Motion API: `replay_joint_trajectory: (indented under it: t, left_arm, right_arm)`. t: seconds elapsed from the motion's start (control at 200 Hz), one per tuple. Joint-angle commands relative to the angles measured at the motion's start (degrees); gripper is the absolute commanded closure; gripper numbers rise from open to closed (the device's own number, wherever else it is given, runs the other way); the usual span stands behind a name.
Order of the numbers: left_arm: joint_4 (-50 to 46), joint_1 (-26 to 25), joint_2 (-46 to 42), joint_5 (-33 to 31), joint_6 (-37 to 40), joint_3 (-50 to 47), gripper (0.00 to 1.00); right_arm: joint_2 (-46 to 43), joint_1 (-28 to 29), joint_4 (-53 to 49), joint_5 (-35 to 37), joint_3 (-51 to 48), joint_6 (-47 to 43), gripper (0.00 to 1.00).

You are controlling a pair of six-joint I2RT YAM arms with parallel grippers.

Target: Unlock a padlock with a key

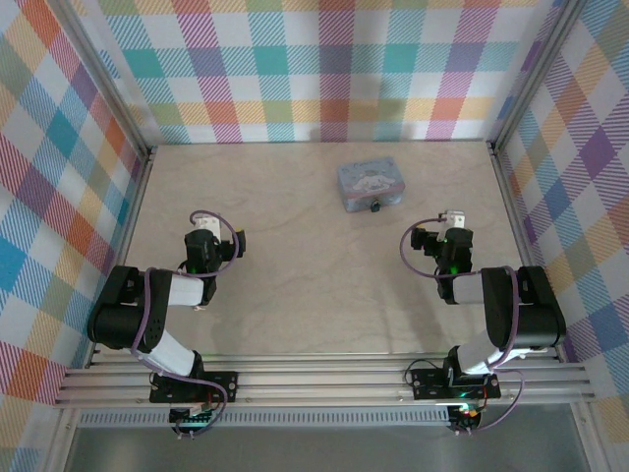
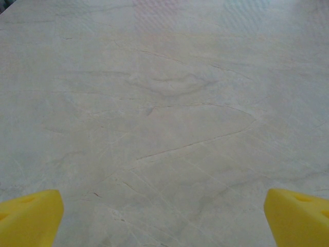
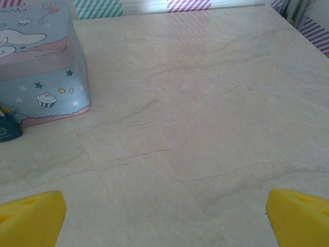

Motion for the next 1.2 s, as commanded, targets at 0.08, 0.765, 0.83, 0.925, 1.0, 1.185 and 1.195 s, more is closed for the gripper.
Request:
replay_joint_trajectory:
  t: [0.08, 0.765, 0.83, 0.925, 1.0, 1.185, 1.195]
  left_arm:
    - [0.4, 0.9, -0.1, 0.5, -0.5, 0.6, 0.00]
    - [-36.9, 1.1, -7.2, 8.3, -3.9, 18.2, 0.11]
    - [-41.7, 1.0, -6.6, 10.3, -9.0, 21.5, 0.17]
    - [-46.9, 0.7, -4.4, 13.5, -17.1, 25.8, 0.26]
    - [-49.1, -0.5, -2.3, 15.7, -21.6, 28.3, 0.28]
    - [-53.2, -4.6, 2.6, 17.1, -25.1, 34.5, 0.30]
    - [-53.3, -4.7, 2.8, 17.7, -25.1, 34.8, 0.30]
  right_arm:
    - [-0.4, -0.1, 0.5, -0.8, 1.1, 0.4, 0.00]
    - [-5.9, 0.0, -26.8, -10.3, 13.2, -1.5, 0.00]
    - [-3.7, 0.0, -42.6, -8.0, 23.0, 4.8, 0.00]
    - [2.2, 0.0, -55.3, -8.8, 34.2, 11.4, 0.03]
    - [6.6, 0.0, -59.2, -11.6, 40.6, 15.8, 0.05]
    - [19.0, 0.1, -66.3, -20.2, 58.7, 21.4, 0.07]
    - [19.8, 0.2, -67.0, -20.7, 59.6, 21.5, 0.08]
